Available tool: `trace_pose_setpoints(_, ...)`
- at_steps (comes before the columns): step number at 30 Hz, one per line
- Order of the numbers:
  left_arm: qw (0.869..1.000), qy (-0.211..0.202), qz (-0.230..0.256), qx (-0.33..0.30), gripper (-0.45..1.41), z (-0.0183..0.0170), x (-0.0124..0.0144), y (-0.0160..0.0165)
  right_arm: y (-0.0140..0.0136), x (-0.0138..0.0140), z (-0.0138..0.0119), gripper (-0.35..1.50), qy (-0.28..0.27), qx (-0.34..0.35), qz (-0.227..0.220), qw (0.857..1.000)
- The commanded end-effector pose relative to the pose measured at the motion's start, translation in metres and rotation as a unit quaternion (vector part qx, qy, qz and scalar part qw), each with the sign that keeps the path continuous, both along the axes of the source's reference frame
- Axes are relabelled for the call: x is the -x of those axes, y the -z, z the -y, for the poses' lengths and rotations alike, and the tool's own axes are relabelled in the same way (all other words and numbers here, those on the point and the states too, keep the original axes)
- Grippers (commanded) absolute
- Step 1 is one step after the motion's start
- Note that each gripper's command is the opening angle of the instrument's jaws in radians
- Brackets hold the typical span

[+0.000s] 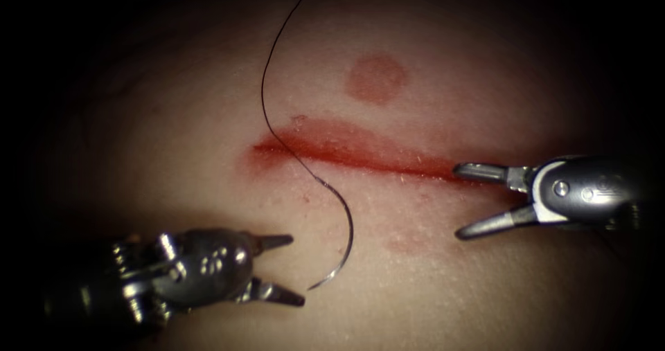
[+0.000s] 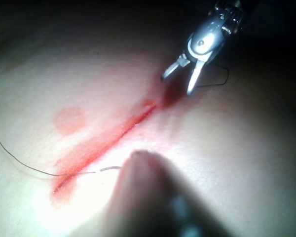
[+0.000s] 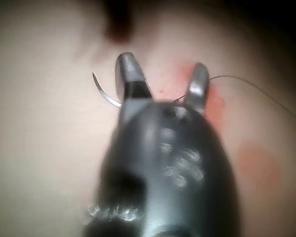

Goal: Wound Closure
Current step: Use the left gripper to pick up the needle near the tip.

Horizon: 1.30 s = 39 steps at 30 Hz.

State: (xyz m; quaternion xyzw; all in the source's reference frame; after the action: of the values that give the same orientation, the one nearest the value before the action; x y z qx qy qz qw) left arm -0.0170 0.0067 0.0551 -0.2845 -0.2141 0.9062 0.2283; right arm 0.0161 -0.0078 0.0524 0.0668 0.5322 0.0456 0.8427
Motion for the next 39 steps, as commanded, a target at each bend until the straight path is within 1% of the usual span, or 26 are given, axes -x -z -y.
trace_pose_setpoints(1, 1.000, 0.003, 0.002, -0.006, 0.49, 0.0003, 0.0010, -0.0009, -0.0006, -0.0007, 0.0006, 1.04, 0.002, -0.001, 0.000, 1.000)
trace_pose_setpoints(7, 1.000, 0.015, -0.001, -0.018, 0.46, 0.0010, 0.0027, -0.0020, -0.0008, -0.0010, 0.0008, 1.04, 0.004, -0.001, 0.002, 1.000)
trace_pose_setpoints(10, 1.000, 0.018, -0.001, -0.022, 0.40, 0.0017, 0.0034, -0.0028, -0.0008, -0.0010, 0.0008, 1.04, 0.005, -0.001, 0.004, 1.000)
trace_pose_setpoints(12, 1.000, 0.014, -0.006, -0.021, 0.36, 0.0020, 0.0035, -0.0035, -0.0009, -0.0010, 0.0008, 1.04, 0.005, -0.001, 0.004, 1.000)
trace_pose_setpoints(14, 1.000, 0.012, -0.009, -0.021, 0.35, 0.0019, 0.0035, -0.0042, -0.0009, -0.0011, 0.0008, 1.04, 0.005, -0.001, 0.004, 1.000)
trace_pose_setpoints(18, 1.000, 0.015, -0.010, -0.022, 0.37, 0.0016, 0.0035, -0.0045, -0.0009, -0.0011, 0.0008, 1.04, 0.005, -0.001, 0.004, 1.000)
trace_pose_setpoints(19, 1.000, 0.010, -0.008, -0.019, 0.37, 0.0015, 0.0034, -0.0046, -0.0009, -0.0011, 0.0008, 1.04, 0.005, -0.001, 0.004, 1.000)
trace_pose_setpoints(22, 1.000, 0.001, 0.018, -0.007, 0.37, 0.0014, 0.0028, -0.0049, -0.0009, -0.0010, 0.0008, 1.04, 0.006, -0.002, 0.005, 1.000)
trace_pose_setpoints(26, 1.000, 0.003, 0.022, -0.006, 0.36, 0.0013, 0.0027, -0.0052, -0.0009, -0.0010, 0.0008, 1.04, 0.006, -0.002, 0.005, 1.000)
trace_pose_setpoints(32, 0.999, 0.005, 0.033, 0.000, 0.35, 0.0016, 0.0033, -0.0059, -0.0009, -0.0010, 0.0008, 1.04, 0.006, -0.001, 0.005, 1.000)
trace_pose_setpoints(34, 0.999, 0.002, 0.051, 0.018, 0.35, 0.0017, 0.0030, -0.0063, -0.0009, -0.0010, 0.0008, 1.04, 0.006, -0.001, 0.005, 1.000)
trace_pose_setpoints(37, 0.997, 0.011, 0.069, 0.030, 0.33, 0.0024, 0.0025, -0.0068, -0.0009, -0.0010, 0.0009, 1.04, 0.006, -0.001, 0.005, 1.000)
trace_pose_setpoints(39, 0.995, 0.020, 0.086, 0.048, 0.27, 0.0036, 0.0020, -0.0078, -0.0009, -0.0010, 0.0009, 1.04, 0.006, -0.001, 0.005, 1.000)
